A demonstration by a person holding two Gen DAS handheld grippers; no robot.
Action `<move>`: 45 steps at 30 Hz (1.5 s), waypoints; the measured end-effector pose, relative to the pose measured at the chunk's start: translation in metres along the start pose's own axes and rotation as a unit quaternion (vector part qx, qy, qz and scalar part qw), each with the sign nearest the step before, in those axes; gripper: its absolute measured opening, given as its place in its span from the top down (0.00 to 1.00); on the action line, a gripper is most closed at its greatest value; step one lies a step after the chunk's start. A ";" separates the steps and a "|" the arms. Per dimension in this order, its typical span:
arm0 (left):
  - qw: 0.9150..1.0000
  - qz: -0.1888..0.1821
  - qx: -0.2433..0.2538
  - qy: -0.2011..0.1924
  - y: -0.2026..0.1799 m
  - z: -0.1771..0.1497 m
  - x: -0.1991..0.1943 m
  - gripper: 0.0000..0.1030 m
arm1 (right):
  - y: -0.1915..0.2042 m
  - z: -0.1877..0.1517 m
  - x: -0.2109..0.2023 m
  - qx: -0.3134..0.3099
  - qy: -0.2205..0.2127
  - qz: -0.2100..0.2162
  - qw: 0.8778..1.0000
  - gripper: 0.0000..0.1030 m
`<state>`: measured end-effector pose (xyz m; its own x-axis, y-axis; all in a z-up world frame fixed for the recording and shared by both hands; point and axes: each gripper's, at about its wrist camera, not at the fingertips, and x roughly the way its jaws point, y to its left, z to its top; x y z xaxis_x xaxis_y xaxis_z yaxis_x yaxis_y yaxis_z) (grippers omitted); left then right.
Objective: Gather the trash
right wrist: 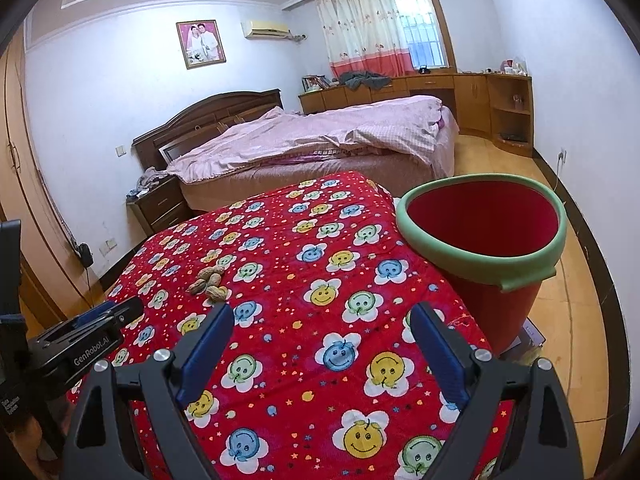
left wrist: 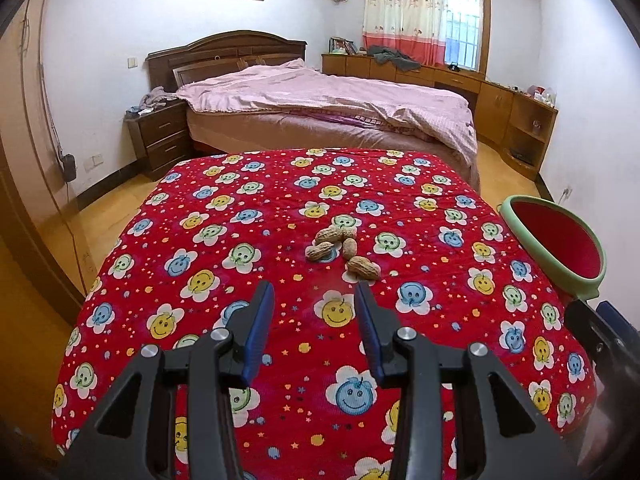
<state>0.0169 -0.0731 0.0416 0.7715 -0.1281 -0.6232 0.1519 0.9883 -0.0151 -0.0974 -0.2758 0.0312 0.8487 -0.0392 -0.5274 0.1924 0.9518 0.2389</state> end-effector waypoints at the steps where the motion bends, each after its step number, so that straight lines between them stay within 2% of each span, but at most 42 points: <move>1: 1.000 0.000 0.000 0.000 0.000 0.000 0.000 0.60 | 0.000 0.000 0.001 0.001 0.001 0.000 1.000 0.11; 45: 1.000 0.002 -0.002 -0.003 0.003 0.002 0.001 0.60 | -0.001 -0.002 0.003 0.002 0.003 -0.001 1.000 0.11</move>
<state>0.0193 -0.0707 0.0421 0.7758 -0.1245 -0.6186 0.1459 0.9892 -0.0162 -0.0961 -0.2764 0.0284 0.8458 -0.0387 -0.5321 0.1957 0.9503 0.2420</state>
